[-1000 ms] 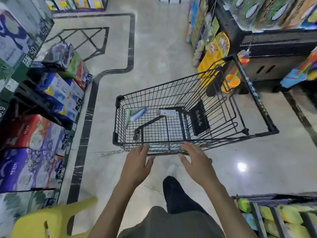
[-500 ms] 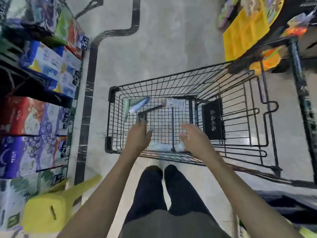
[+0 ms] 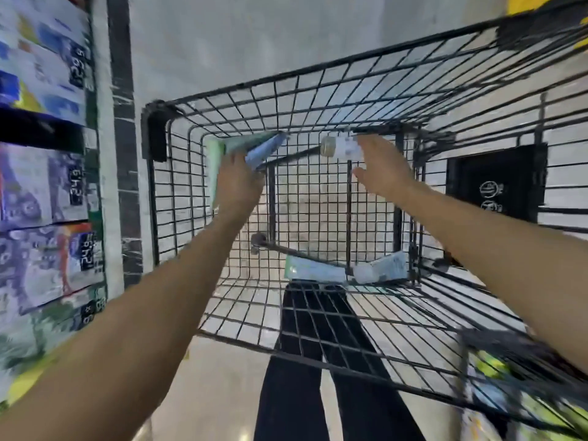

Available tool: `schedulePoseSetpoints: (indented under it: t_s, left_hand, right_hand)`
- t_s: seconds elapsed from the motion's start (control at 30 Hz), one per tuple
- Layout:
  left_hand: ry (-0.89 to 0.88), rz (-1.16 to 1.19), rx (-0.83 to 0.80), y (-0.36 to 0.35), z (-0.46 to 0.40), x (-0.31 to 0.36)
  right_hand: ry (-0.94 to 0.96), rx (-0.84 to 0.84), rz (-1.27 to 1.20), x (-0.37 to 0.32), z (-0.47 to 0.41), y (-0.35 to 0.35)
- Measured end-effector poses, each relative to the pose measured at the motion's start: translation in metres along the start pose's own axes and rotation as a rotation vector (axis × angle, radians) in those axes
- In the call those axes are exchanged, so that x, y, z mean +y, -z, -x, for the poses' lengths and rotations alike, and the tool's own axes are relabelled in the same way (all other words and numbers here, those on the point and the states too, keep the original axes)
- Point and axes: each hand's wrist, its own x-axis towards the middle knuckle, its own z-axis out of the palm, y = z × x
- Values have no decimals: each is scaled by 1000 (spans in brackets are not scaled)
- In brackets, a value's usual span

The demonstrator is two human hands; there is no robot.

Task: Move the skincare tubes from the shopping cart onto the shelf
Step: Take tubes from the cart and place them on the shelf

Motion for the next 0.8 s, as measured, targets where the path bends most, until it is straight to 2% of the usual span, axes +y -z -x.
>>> schedulePoseSetpoints:
  t_s: [0.3, 0.4, 0.5, 0.67, 0.8]
  left_hand:
    - [-59, -191, -48, -46, -34, -28]
    - [-79, -140, -74, -52, -38, -27]
    - [-33, -15, -141, -49, -36, -26]
    - [100, 308, -234, -36, -14, -17]
    - [256, 565, -328, -19, 12, -8]
  right_hand:
    - [12, 39, 260, 18, -58, -41]
    - [18, 51, 265, 21, -61, -42]
    - [-14, -6, 43, 20, -51, -40]
    - [-265, -119, -582, 17, -5, -43]
    - [-373, -107, -832, 17, 46, -35]
